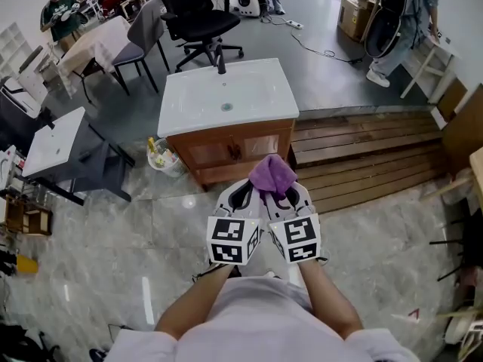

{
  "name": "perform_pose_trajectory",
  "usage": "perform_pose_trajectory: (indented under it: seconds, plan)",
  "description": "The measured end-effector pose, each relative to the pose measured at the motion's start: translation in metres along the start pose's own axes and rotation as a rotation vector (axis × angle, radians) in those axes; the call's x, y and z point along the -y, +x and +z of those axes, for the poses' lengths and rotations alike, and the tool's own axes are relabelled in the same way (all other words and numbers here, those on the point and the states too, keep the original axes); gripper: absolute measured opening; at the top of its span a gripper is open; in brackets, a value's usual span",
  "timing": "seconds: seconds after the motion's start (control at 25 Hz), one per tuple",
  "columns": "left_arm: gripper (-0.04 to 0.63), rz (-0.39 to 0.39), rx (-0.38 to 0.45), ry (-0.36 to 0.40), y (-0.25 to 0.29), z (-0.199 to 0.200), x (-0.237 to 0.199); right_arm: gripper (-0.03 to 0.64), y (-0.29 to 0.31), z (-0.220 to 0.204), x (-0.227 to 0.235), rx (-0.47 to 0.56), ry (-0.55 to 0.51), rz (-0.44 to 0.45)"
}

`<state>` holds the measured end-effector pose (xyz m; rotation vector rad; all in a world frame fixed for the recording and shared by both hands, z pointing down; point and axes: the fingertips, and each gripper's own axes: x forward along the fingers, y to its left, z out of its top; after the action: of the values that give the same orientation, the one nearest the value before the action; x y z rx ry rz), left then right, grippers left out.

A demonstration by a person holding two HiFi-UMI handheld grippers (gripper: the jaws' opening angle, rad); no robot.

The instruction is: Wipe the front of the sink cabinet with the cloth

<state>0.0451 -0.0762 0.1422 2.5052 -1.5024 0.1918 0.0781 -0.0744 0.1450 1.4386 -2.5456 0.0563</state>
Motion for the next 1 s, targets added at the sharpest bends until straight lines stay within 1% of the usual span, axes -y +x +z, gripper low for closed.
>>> perform_pose_trajectory:
  seconds: [0.36, 1.0]
  plan:
    - [0.006, 0.000, 0.001, 0.010, -0.0016, -0.0009, -0.0009, 0.077, 0.0001, 0.0017, -0.0032, 0.013, -0.007, -0.002]
    - [0.006, 0.011, 0.004, 0.030, -0.0017, 0.0016, -0.0004, 0.075, -0.0010, 0.0069, -0.0033, 0.030, 0.010, 0.006]
